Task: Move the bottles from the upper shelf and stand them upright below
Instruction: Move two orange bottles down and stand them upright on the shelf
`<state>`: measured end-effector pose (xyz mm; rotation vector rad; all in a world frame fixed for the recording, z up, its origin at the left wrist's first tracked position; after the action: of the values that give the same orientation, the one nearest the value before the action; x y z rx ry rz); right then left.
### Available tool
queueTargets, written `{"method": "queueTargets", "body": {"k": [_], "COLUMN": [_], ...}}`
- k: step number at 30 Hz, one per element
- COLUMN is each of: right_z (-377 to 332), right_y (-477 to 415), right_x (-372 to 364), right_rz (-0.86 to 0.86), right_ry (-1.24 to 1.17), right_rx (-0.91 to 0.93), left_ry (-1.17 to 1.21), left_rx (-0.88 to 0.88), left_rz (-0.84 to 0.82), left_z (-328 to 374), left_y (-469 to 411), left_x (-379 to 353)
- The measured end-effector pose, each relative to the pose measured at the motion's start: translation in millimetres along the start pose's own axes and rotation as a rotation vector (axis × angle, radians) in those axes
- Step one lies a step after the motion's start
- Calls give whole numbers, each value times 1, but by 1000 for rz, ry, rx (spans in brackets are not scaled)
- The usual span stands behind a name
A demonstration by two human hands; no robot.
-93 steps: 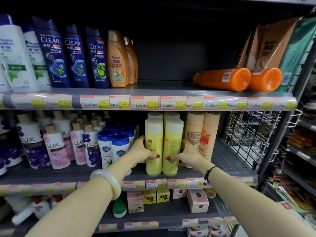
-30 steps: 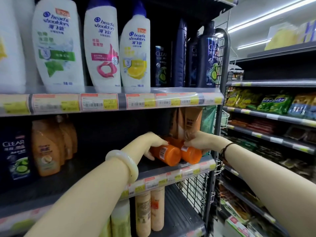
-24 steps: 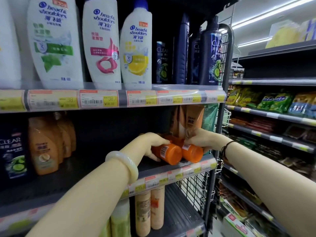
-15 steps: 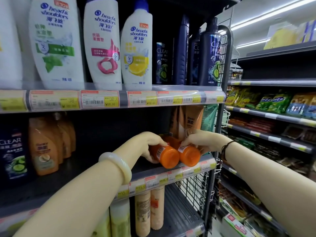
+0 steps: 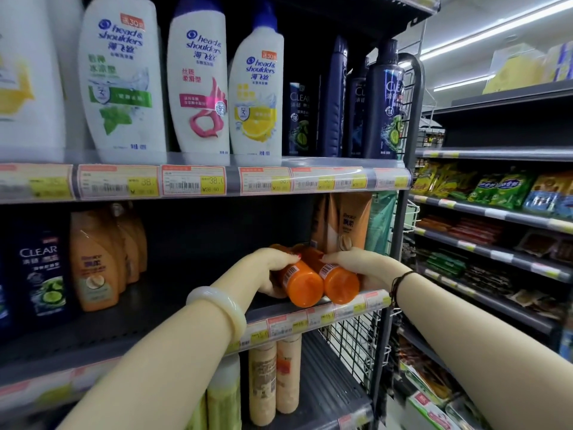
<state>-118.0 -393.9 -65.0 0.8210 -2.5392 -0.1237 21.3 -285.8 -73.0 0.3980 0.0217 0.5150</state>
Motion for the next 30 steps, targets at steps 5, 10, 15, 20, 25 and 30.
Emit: {"method": "queueTargets", "body": {"k": [5,10,15,20,25,30], "right_z": [8,16,22,29,34,29], "right_y": [-1,5,16,30,44,65], "right_x": [-1,-3,-5,-9,-14,-20], "right_rz": [43,25,-56,-166,-251,-310], "right_ry": [-126,-268,-408,-433,-450,-441], "right_rx": [45,70,70,97,100,138], "left_ry": [87,138,121,120,94,81], "left_rx": [-12,-84,-176,-235,-295,-331], "left_rz": [34,50,55,-16,-77,-113], "left_z": [-6,-8,-6,-9,-12,-13], "left_y": [1,10,18,32,46,61], "left_x": [-1,-1,2,3,7,15]}}
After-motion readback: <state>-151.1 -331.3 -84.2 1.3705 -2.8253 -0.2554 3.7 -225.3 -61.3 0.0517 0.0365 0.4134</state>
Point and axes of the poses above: each hand's wrist, its own y-axis away from the middle knuckle, its own x-axis out of the back of the hand, z = x × y, the point moved 6 cm from there along -y, towards the middle knuckle, and after that the axes turned 1 degree about -x, right-handed, at the moved point
